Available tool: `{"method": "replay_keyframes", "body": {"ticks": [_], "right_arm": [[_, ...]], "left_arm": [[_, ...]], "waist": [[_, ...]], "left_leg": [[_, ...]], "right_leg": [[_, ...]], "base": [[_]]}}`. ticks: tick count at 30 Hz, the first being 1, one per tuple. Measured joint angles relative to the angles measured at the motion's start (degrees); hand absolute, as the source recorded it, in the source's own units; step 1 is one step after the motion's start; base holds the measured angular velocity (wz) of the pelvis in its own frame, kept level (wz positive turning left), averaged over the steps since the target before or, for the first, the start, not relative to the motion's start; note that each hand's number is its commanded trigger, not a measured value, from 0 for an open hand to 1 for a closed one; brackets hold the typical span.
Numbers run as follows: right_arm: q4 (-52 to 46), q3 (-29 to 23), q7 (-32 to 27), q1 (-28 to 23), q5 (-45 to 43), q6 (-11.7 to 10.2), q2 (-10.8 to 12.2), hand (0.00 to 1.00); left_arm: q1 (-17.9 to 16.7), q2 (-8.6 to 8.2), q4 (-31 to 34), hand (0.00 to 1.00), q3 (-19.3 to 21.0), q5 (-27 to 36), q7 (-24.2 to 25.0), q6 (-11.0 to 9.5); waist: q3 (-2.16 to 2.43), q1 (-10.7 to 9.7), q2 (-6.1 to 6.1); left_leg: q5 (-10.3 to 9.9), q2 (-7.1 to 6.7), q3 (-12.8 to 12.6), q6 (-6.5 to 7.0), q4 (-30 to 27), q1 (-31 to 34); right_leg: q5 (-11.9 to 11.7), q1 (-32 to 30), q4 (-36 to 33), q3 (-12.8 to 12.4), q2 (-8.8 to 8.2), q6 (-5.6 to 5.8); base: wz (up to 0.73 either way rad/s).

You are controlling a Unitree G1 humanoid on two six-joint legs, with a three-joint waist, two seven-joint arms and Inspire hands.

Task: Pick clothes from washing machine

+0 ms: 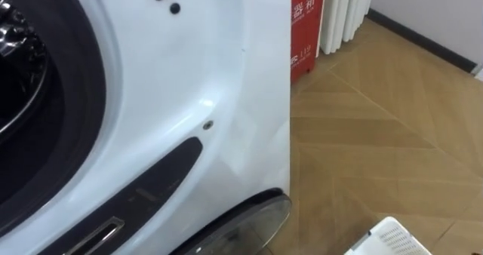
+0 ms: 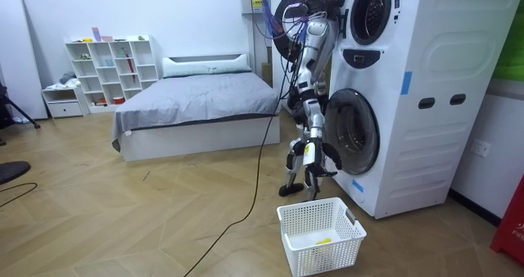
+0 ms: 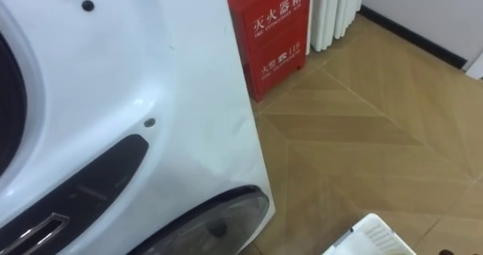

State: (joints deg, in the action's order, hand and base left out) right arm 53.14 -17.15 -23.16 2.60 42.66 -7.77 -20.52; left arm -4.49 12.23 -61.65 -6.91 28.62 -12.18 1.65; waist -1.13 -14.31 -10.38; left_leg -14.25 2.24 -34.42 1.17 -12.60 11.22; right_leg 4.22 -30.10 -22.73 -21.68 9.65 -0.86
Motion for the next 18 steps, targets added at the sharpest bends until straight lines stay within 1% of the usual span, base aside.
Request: {"method": "replay_keyframes", "body": {"ticks": [1,2,4,6,14,18], "right_arm": [[-0.14,-0.01,-0.01,-0.43,0.03,-0.12,-0.09,0.00],[-0.14,-0.01,-0.05,-0.67,0.05,-0.26,-0.15,0.00],[-0.20,-0.01,-0.07,-0.64,0.05,-0.48,-0.24,0.00],[-0.21,0.02,-0.08,-0.61,-0.03,-1.03,-0.31,0.00],[-0.19,0.01,0.28,-0.99,-0.18,-1.03,-0.34,0.00],[-0.17,-0.04,0.49,-2.13,0.19,-1.03,-0.34,0.00]], "left_arm": [[-0.08,0.00,0.01,0.00,-0.01,0.00,0.00,-0.08],[-0.21,0.00,0.02,0.00,-0.01,0.00,0.00,-0.12],[-0.57,0.00,0.06,0.00,-0.02,0.00,0.02,-0.36],[-0.89,-0.02,0.13,0.00,-0.03,0.00,0.11,-0.38],[-1.31,0.02,0.29,0.00,0.01,0.03,0.39,-0.47],[-1.48,0.05,0.94,0.00,0.01,0.04,0.71,-0.47]], "waist": [[0.01,-0.17,0.00],[0.02,-0.45,0.02],[0.05,-0.57,0.08],[0.05,-0.71,0.10],[0.16,-0.91,0.34],[0.17,-1.01,0.51]], "left_leg": [[-0.23,0.10,-0.06,0.03,0.20,-0.03],[-0.32,0.07,-0.04,0.01,0.37,-0.24],[-0.30,0.04,-0.02,-0.04,0.40,-0.51],[-0.22,0.07,0.12,-0.15,0.46,-0.96],[-0.20,0.08,0.80,-0.20,0.81,-1.07],[-0.16,-0.01,2.07,-0.21,0.38,-0.99]], "right_leg": [[-0.05,-0.01,-0.10,0.66,-0.21,-0.22],[-0.24,0.11,-0.14,0.98,-0.36,-0.69],[-0.29,0.33,-0.13,1.05,-0.36,-0.87],[-0.21,0.85,-0.03,1.12,-0.30,-0.99],[0.00,1.20,0.04,1.70,-0.74,-1.03],[0.59,1.46,0.06,2.85,-1.32,-1.11]], "base": [[0.10],[0.08],[0.03],[0.00],[0.04],[0.14]]}}
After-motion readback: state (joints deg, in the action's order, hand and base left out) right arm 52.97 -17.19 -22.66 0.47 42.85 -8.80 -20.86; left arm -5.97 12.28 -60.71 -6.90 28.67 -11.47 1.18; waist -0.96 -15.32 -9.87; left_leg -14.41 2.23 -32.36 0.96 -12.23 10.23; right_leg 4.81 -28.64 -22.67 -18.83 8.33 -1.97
